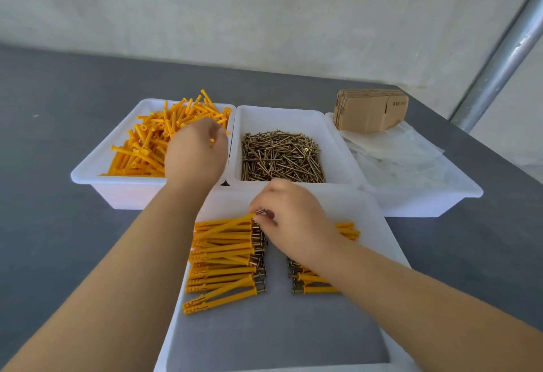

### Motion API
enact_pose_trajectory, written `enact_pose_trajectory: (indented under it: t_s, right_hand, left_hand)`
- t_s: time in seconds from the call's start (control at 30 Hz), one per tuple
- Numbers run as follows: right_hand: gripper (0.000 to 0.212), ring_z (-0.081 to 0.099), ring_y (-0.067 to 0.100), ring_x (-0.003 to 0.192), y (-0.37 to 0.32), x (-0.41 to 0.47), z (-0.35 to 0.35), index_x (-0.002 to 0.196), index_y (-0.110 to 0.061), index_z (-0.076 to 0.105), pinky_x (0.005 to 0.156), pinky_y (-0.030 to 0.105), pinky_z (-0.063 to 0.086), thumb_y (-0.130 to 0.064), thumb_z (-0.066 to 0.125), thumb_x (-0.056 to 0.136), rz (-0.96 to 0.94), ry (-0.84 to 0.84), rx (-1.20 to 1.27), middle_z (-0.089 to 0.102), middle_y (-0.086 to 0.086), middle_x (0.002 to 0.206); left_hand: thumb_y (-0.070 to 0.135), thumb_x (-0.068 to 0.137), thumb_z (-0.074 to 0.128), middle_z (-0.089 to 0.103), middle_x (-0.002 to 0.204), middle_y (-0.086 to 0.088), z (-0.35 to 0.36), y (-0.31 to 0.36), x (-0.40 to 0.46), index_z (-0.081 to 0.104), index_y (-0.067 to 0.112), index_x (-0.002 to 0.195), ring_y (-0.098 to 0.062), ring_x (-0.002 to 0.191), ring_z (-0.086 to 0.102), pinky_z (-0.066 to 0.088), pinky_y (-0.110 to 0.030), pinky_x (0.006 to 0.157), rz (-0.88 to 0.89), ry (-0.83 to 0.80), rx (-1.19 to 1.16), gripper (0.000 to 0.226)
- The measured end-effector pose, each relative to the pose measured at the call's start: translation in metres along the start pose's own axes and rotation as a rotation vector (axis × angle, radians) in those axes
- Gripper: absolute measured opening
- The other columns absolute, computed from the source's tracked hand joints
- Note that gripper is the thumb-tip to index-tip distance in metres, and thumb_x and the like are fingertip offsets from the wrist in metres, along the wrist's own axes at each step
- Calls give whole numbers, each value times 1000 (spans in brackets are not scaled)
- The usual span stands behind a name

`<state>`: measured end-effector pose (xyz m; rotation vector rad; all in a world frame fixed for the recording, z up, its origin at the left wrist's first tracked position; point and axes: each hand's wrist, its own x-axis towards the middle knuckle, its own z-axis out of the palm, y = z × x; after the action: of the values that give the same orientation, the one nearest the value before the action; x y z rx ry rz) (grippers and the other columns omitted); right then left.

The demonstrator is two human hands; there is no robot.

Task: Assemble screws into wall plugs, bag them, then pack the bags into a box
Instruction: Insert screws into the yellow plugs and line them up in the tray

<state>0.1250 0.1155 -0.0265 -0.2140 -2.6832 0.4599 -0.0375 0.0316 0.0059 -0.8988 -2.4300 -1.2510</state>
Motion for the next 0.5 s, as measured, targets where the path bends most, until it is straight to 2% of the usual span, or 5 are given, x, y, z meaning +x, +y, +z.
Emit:
enact_pose_trajectory:
  t_s: [0.1,0.17,0.27,0.4,0.5]
  right_hand:
    - [20,56,21,89,-6,1,14,108,-14,72,75,35,49,-17,56,96,-8,-38,-68,55,3,104]
    - [23,57,22,87,-6,2,19,107,-15,70,73,38,51,-19,49,98,-10,-74,-145,56,2,99]
    - [23,57,20,89,-5,3,20,105,-16,69,72,40,52,-23,48,98,-12,-80,-198,58,1,96]
    - [21,57,18,92,-4,2,19,103,-18,70,73,38,52,-30,54,97,-33,-99,-197,59,-2,96]
    - [22,58,19,91,-3,2,19,106,-18,69,73,37,51,-33,56,97,-36,-107,-188,60,-1,96]
  left_hand:
    - [21,98,48,62,118,-16,-2,-16,7,64,16,122,-38,107,56,51,-48,84,-146,-62,205,29]
    - [20,95,50,55,128,-17,-5,-20,10,62,22,124,-42,123,44,45,-57,97,-307,-195,388,31]
    - [21,93,50,45,141,-17,-7,-22,13,57,16,125,-41,136,29,32,-56,108,-482,-385,550,33]
    - [31,98,43,54,133,-12,1,-25,14,58,16,120,-38,129,42,21,-58,113,-481,-569,626,31]
    - [39,101,37,51,139,-9,4,-24,14,54,19,129,-37,134,39,16,-60,113,-447,-611,635,39]
